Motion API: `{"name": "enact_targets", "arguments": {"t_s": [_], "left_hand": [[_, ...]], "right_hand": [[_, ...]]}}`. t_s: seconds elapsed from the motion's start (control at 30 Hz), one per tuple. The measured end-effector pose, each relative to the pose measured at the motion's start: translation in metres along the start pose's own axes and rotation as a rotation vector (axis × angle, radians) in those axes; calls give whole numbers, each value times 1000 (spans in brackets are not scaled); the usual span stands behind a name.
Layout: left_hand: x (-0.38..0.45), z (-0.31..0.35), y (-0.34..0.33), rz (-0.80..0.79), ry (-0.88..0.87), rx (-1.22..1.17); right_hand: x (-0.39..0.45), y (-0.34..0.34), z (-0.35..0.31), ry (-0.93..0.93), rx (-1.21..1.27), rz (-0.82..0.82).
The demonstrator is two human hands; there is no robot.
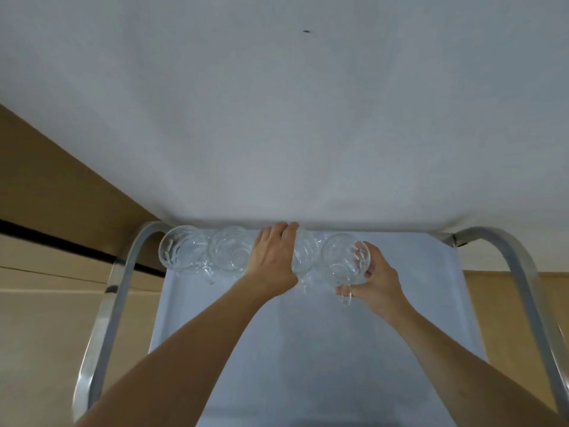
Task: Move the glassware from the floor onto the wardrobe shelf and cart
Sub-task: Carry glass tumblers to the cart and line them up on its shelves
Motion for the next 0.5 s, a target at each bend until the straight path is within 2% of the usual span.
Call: {"name": "enact_targets", "arguments": {"t_s": [0.17,0.5], "left_hand": [[-1,-17,13,20,36,238],[-4,-28,11,56,88,206]], "right_hand": [[14,-13,-9,25,-5,-36],[38,-16,-21,43,-168,-141]]}}
Point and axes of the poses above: each hand's wrist, its own x-axis towards the middle knuckle, its own y-axis out of the back of the hand, z = x × y, the point moved 3 cm from there along x, towards the middle knuckle, and after that the axes turned 10 degrees about -z, right-handed, at the moved point
